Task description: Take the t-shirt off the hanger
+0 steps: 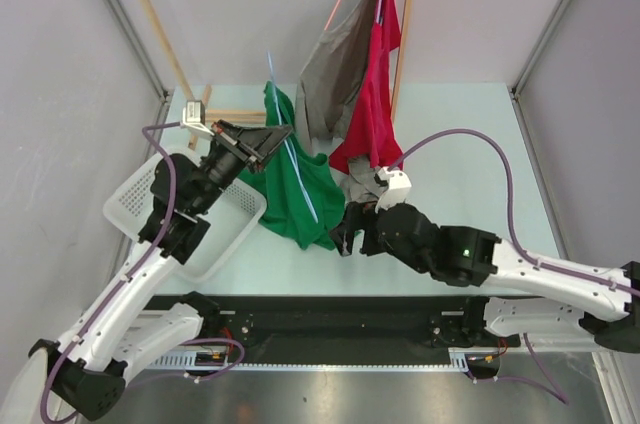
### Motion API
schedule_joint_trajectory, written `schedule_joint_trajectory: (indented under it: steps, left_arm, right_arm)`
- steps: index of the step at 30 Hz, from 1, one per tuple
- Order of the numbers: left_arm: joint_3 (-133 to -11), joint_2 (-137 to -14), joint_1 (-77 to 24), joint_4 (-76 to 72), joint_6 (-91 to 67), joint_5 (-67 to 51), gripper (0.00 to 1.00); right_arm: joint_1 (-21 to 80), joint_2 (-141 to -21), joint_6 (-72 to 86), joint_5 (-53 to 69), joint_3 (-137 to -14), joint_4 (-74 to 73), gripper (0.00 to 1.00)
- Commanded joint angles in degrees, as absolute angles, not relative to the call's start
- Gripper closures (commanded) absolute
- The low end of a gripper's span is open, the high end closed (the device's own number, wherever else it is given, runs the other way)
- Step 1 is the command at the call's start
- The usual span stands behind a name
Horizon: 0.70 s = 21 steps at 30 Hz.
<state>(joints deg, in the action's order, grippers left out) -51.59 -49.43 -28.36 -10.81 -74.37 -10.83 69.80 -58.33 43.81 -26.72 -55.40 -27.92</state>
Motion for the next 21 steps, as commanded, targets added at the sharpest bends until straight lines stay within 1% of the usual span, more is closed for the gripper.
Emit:
schedule_joint_trajectory:
  steps: [1, 6, 11, 16, 18, 21]
  left_arm:
    - [-50.72, -47.9, -30.14, -10.03, -71.37, -10.2, 1.0]
    - [-49.13, -48.6, -33.39, -9.76, -69.44, -8.88, 1.0]
    - [-49.13, -48.25, -37.87, -6.86, -66.28, -4.75, 1.0]
    - [-48.08, -47.37, -39.11, -7.12, -67.85, -3.78, 1.0]
    - [-48.16, -47.37, -40.34, -6.95, -68.29, -3.61, 1.0]
    - [-48.16, -47.11, -42.53, -6.33, -69.52, -2.73, 1.0]
  right_arm:
    - [76.18, -55.11, 40.43, -29.61, -62.83, -33.13, 0.09]
    - [82.78, -54.58, 37.97, -31.02, -67.93, -31.91, 0.09]
    - [87.09, -57.3, 33.85, -30.07, -72.68, -30.33, 0.14]
    - [87.36, -61.25, 32.35, -32.16, -74.7, -29.79, 0.15]
    - [87.19, -62.74, 31.56, -33.57, -75.41, -29.8, 0.18]
    - [87.1, -64.33, 31.03, -35.68, -76.64, -30.41, 0.24]
